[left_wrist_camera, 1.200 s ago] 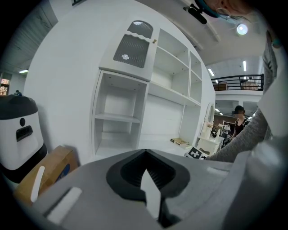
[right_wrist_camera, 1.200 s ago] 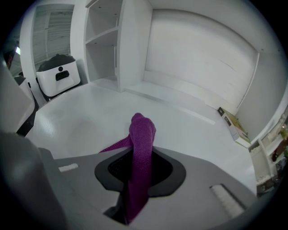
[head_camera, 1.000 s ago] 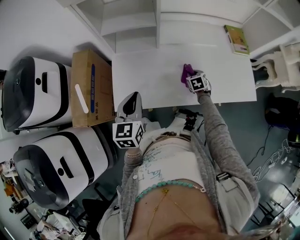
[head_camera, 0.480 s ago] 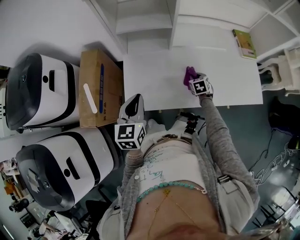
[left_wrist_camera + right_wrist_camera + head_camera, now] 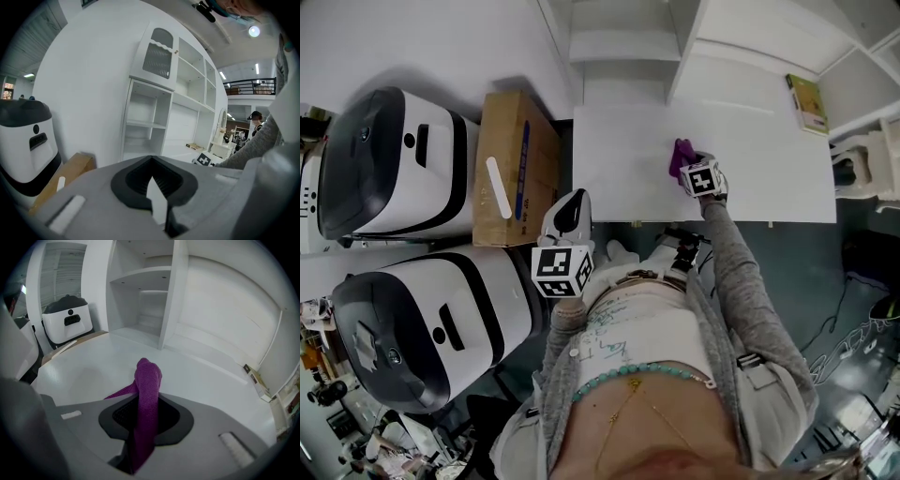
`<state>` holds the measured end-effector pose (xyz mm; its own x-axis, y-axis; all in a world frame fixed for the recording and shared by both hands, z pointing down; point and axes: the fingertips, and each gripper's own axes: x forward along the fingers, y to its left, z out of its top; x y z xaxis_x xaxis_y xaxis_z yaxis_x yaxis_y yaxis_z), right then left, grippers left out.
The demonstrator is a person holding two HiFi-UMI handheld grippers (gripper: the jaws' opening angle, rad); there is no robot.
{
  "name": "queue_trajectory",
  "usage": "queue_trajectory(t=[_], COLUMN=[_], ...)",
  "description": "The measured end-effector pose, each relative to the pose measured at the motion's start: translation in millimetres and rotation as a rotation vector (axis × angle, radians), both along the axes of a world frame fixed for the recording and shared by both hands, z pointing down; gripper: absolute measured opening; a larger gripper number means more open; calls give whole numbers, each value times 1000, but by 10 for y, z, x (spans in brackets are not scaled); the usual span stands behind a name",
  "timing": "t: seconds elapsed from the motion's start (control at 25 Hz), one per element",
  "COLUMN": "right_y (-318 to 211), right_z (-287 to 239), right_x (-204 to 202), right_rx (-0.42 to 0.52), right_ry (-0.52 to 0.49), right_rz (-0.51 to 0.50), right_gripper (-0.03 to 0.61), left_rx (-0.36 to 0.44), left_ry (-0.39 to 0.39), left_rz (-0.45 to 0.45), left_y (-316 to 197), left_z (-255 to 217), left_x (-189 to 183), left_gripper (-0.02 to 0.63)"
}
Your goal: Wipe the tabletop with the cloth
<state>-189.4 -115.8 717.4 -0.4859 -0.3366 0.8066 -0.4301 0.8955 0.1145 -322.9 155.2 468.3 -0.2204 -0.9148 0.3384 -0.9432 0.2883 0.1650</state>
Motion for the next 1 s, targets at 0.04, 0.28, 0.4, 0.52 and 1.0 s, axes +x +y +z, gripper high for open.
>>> queue_trajectory(t=[0.04,0.28,0.4,0.52,1.0], right_y=[28,205,245,326,709], right_z=[19,-39,-22,-7,-26], right_x=[-31,-290,-396,-497,-941], right_rx=[-4,-4,1,-7,-13], right_ry=[2,-12,-24,-31,-13], right_rz=[-5,-60,-87,-113,-202], right_gripper=[86,86,86,86,86], left_rx=[-1,-10,-12,-12,-22], left_ry=[-1,-5,-7,-8,-1], left_rz=[-5,-36,-52,-77,-192], left_y=[28,183,239,333,778], left_z=[-2,5,3,8,28], left_x=[-27,-107,-120,-143,-286], left_gripper=[0,0,0,0,0])
